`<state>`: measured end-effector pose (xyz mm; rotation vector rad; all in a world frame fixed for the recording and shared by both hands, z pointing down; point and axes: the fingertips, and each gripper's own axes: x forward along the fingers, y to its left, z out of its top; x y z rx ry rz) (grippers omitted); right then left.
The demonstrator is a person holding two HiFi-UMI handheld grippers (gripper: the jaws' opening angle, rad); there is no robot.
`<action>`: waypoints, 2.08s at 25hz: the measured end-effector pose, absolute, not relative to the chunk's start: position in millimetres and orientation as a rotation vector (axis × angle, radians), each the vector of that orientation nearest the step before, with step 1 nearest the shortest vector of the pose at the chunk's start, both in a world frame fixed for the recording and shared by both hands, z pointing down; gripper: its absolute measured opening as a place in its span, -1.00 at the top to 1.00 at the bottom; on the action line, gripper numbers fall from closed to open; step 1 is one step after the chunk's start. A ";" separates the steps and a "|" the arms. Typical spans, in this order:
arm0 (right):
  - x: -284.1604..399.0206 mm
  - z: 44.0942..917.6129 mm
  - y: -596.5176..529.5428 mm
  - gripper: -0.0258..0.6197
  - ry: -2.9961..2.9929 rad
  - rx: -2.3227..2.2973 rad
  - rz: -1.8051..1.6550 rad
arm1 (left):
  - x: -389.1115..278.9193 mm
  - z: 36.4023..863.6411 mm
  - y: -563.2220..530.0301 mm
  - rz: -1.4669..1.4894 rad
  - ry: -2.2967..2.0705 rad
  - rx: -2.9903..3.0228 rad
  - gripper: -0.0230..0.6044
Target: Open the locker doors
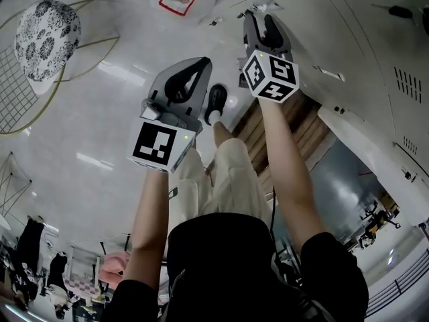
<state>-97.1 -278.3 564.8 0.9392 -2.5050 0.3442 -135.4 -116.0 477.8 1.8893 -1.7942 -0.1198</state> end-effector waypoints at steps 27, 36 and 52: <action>-125.1 584.8 -307.1 0.28 -2.413 1.071 0.453 | -138.7 484.2 -110.3 -0.095 -1.802 1.912 0.87; -128.9 583.7 -301.8 0.17 -2.384 1.078 0.475 | -138.3 484.6 -102.8 -0.102 -1.783 1.870 0.87; -112.3 584.3 -247.0 0.17 -2.365 1.081 0.528 | -123.4 498.5 -77.7 -0.114 -1.772 1.862 0.87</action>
